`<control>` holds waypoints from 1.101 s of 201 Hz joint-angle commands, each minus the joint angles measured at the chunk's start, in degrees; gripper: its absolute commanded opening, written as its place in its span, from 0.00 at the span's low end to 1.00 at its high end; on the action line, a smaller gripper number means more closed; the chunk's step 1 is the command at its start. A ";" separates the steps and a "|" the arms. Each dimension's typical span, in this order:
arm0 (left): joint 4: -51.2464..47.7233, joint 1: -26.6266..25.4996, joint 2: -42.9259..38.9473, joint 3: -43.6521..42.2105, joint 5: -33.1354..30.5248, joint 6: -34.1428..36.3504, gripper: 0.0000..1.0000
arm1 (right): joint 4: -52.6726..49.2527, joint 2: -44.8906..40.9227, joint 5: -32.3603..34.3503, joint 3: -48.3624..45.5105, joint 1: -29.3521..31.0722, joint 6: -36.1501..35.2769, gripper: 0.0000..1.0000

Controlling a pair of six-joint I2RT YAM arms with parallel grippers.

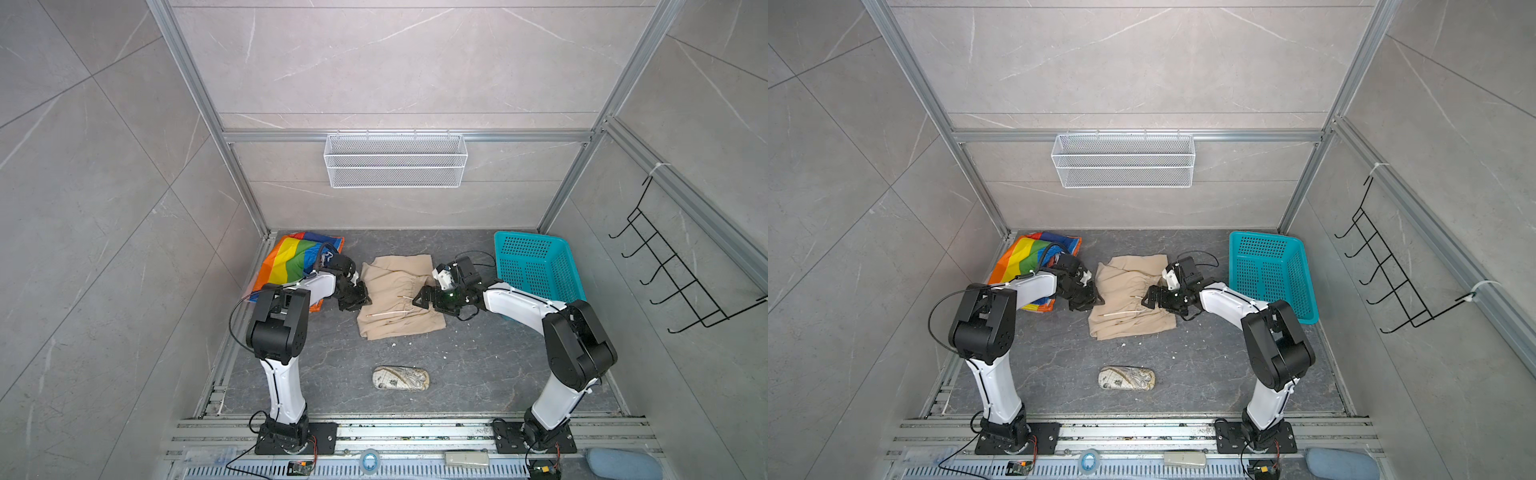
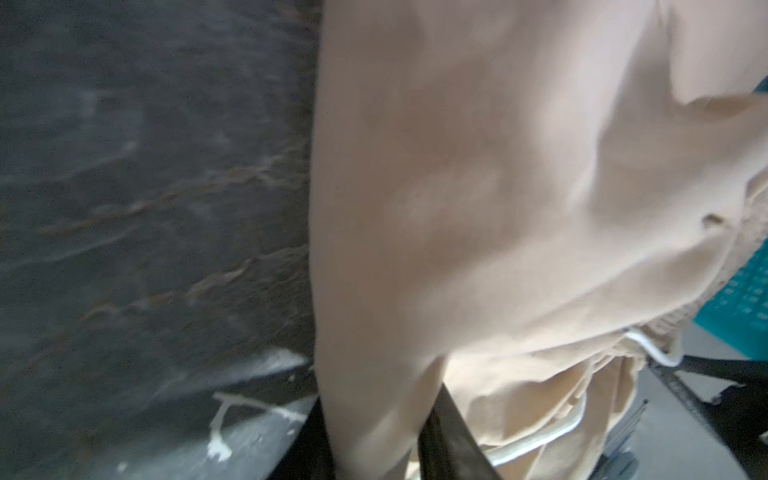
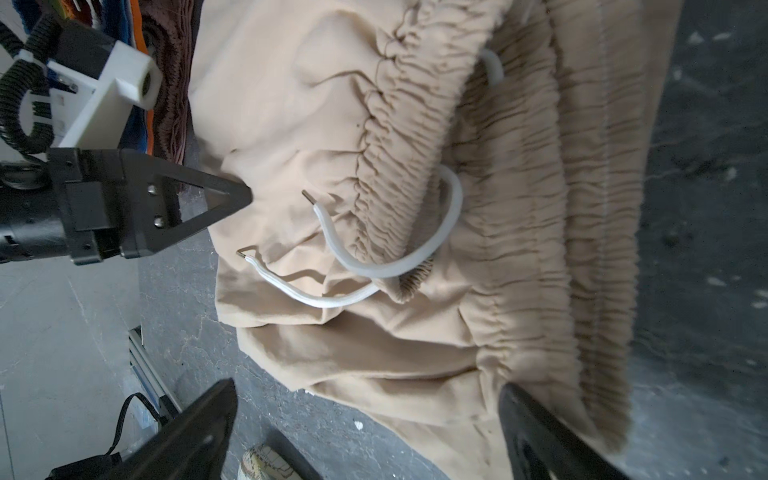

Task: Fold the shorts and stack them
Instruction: 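Grasp the folded shorts with both grippers and lift toward the rainbow stack, then carry the beige shorts onto the rainbow stack with the left gripper while the right withdraws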

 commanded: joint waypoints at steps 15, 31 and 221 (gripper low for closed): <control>-3.58 -1.30 0.29 4.62 -2.57 2.49 0.00 | 1.22 -1.94 0.20 -1.09 -0.26 0.76 0.99; -8.13 -1.31 -0.90 7.70 -5.29 4.47 0.00 | 1.27 -2.50 0.42 -1.64 -0.31 0.85 0.99; -46.62 -7.95 3.93 47.05 -75.80 32.67 0.00 | -0.43 2.36 5.01 11.61 11.97 3.03 0.99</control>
